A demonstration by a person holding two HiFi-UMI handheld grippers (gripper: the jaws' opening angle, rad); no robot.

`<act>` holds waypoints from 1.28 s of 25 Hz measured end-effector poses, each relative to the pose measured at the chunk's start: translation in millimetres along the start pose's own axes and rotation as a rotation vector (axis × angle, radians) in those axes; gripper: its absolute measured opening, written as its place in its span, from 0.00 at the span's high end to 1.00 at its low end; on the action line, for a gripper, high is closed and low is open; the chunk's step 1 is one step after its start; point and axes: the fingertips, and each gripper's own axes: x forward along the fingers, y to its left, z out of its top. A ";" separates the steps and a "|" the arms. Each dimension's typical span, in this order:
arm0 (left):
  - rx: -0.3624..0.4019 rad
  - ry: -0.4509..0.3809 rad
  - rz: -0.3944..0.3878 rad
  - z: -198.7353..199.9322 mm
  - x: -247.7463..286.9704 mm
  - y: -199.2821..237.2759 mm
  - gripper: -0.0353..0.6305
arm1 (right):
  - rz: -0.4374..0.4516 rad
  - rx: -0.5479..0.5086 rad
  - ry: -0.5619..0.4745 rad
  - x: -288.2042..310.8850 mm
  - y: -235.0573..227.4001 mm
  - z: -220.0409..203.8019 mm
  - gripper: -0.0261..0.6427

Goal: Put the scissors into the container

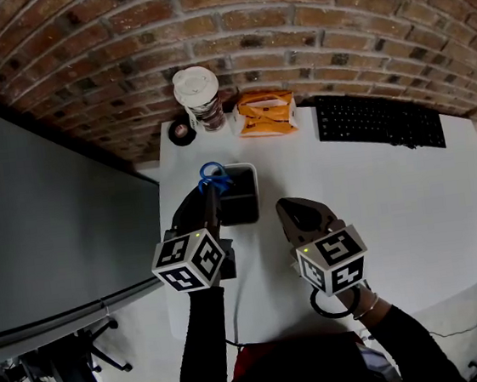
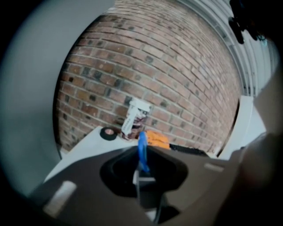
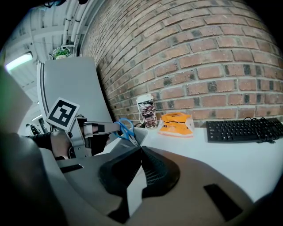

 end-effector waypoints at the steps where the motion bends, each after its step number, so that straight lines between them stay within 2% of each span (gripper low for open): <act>1: 0.004 0.001 0.002 -0.1 0.1 0.8 0.88 | 0.001 0.000 0.000 0.2 0.1 -0.1 0.95; 15: 0.024 0.025 0.053 -5.1 -2.7 15.9 0.84 | 0.008 -0.003 0.009 -0.3 5.5 -5.1 0.95; 24: 0.045 0.039 0.083 -9.7 -6.9 23.0 0.77 | 0.004 -0.004 0.013 -1.0 9.1 -9.5 0.95; 32: 0.044 0.044 0.097 -17.0 -22.2 26.0 0.76 | 0.006 -0.006 0.018 -5.9 16.5 -15.8 0.95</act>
